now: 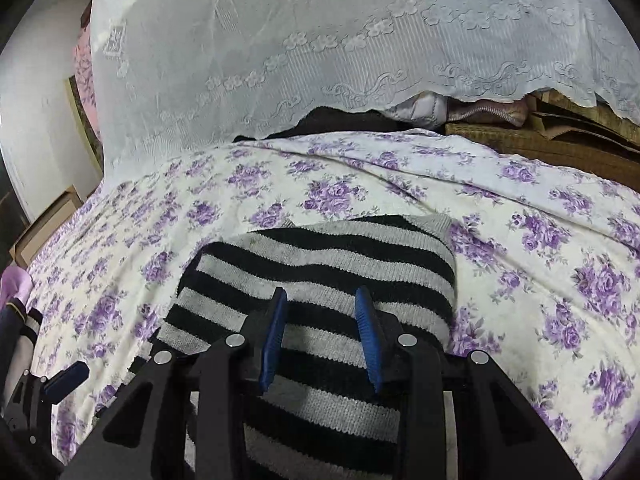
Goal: Fold small clothes
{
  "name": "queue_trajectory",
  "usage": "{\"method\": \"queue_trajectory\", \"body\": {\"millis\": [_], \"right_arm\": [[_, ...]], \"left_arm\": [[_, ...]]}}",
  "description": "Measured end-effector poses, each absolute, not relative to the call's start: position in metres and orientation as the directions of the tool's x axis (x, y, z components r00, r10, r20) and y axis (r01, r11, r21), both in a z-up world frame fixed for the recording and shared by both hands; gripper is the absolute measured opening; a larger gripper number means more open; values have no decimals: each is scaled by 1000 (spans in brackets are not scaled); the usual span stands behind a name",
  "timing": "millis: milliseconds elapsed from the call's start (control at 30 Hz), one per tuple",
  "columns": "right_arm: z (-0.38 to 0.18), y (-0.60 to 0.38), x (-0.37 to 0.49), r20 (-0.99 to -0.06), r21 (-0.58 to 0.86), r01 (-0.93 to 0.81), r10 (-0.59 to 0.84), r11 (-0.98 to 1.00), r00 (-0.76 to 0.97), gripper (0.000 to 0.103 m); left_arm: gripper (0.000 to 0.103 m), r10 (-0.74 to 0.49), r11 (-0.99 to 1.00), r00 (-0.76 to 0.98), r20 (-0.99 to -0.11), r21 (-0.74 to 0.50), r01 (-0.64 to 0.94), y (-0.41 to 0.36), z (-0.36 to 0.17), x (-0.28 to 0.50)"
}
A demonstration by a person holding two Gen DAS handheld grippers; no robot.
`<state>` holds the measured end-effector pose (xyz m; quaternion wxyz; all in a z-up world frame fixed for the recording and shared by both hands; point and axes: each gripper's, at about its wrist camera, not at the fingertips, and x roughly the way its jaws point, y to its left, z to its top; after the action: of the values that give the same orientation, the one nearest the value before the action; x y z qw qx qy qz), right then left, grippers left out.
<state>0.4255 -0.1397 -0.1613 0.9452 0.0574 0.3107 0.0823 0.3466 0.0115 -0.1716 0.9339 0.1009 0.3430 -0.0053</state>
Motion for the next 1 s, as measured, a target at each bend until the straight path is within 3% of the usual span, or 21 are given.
{"method": "queue_trajectory", "body": {"millis": [267,400,500,567,800,1000], "right_arm": [[-173,-126,448,-664,71,-120,136,990,735,38],[-170,-127,432,-607,73,-109,131,991,784,38],[-171,-141,384,-484,144,-101,159,984,860,43],[-167,-147,351,-421,188,-120,190,975,887,65],[-181,-178,302,-426,361,-119,277,925,861,70],[-202,-206,320,-452,547,-53,348,835,821,70]], "left_arm": [[99,6,990,737,-676,109,92,20,-174,355],[99,-66,993,702,-709,20,114,32,-174,360],[99,-117,991,704,-701,-40,124,44,-163,358],[99,-124,992,731,-671,-56,116,49,-151,354],[99,-234,971,695,-680,-203,128,70,-128,380],[99,-380,923,577,-723,-337,185,57,-123,450]]}}
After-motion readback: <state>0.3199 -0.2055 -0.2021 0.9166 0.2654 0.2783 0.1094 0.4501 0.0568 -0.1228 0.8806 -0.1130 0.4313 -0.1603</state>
